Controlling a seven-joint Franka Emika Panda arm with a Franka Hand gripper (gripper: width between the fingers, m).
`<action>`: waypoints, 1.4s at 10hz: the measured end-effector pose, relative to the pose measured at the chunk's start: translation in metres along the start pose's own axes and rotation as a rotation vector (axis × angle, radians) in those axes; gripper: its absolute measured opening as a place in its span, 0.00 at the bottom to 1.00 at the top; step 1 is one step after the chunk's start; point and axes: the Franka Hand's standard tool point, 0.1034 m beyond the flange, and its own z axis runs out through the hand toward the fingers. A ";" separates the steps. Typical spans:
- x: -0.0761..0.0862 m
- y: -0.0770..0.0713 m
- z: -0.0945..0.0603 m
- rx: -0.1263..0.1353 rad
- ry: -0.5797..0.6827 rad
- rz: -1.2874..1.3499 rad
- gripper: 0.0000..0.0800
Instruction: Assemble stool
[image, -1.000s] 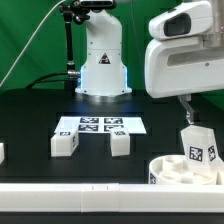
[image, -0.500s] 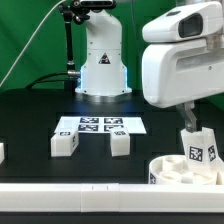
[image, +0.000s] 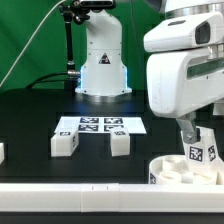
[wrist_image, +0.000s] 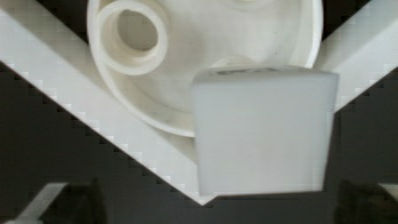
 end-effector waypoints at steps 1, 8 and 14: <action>0.000 -0.002 0.002 -0.001 0.000 0.003 0.81; -0.005 -0.007 0.012 -0.003 -0.004 0.014 0.80; -0.006 -0.005 0.012 -0.003 -0.003 0.187 0.42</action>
Offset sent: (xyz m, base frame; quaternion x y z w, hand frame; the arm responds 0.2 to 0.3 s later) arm -0.0019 0.0022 -0.0067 0.0036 0.0039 0.0042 1.0000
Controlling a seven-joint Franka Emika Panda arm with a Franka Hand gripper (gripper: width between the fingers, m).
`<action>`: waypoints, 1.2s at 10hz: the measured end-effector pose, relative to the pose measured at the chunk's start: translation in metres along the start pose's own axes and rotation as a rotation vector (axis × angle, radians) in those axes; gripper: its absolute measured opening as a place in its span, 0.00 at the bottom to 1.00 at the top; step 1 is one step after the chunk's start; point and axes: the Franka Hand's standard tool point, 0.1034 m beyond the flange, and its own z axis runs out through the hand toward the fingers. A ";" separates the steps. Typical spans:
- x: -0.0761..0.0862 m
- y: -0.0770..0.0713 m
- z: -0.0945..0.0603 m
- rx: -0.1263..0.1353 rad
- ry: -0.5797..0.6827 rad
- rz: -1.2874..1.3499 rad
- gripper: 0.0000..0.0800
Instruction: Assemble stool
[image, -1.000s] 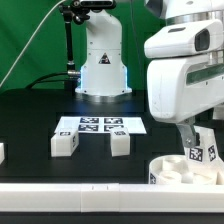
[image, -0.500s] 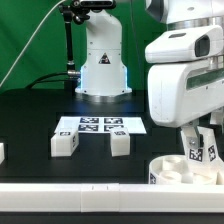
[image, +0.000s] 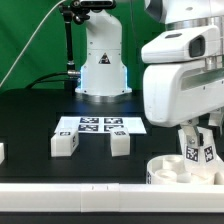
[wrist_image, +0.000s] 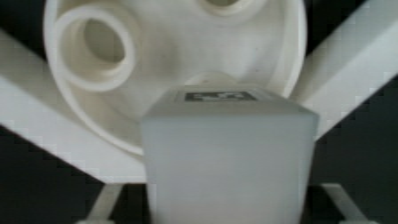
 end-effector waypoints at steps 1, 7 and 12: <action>0.000 0.000 0.000 0.000 0.000 0.064 0.42; 0.000 0.003 -0.001 -0.006 0.037 0.708 0.42; 0.001 0.006 -0.002 0.000 0.056 1.103 0.42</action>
Offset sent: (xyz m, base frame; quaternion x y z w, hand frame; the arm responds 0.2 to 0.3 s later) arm 0.0000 -0.0048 -0.0046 0.0321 -0.0081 0.2133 0.9764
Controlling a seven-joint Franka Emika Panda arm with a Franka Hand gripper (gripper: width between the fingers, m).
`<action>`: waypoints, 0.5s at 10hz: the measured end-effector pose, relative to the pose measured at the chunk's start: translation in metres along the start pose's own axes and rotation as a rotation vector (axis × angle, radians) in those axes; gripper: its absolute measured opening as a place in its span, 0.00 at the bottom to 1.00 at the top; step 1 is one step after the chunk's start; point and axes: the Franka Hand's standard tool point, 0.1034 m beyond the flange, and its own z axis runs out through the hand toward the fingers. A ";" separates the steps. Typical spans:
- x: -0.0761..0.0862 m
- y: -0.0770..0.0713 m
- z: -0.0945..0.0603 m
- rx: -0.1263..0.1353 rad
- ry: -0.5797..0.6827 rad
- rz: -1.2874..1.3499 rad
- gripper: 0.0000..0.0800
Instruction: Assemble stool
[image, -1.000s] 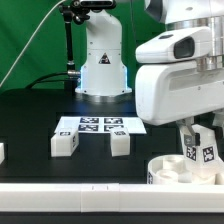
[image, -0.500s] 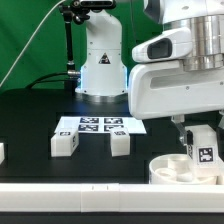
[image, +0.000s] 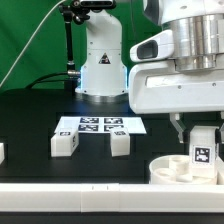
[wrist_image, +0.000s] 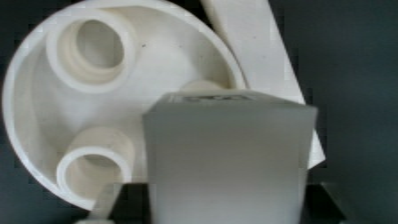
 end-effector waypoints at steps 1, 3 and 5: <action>0.001 0.000 0.000 0.001 0.000 0.035 0.42; 0.001 0.001 -0.001 0.002 0.000 0.175 0.42; 0.002 0.002 -0.001 0.005 -0.001 0.285 0.42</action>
Offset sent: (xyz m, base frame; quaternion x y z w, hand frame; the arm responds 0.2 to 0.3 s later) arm 0.0000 0.0000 0.0000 0.0000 0.0000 0.1938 0.9810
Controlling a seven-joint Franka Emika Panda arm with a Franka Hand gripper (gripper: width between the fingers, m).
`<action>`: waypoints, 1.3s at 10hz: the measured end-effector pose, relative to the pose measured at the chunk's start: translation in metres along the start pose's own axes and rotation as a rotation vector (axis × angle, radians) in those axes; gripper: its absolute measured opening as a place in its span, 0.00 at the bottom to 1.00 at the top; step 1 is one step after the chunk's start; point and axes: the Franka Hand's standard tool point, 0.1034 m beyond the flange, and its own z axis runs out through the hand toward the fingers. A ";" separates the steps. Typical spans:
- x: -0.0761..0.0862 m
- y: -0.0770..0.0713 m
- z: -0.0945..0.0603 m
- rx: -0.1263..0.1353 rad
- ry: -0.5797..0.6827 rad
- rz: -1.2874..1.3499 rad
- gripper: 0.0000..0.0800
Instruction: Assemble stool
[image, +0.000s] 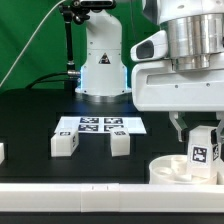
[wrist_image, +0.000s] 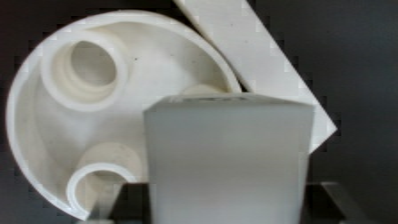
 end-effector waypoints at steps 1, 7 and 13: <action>0.000 0.000 0.000 0.002 -0.002 0.066 0.42; 0.002 0.001 0.001 0.084 -0.054 0.625 0.42; -0.004 0.000 0.001 0.143 -0.091 1.056 0.43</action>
Offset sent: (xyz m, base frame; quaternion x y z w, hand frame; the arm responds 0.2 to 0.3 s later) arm -0.0118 -0.0048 -0.0127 0.0079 -0.0180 0.3273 0.9447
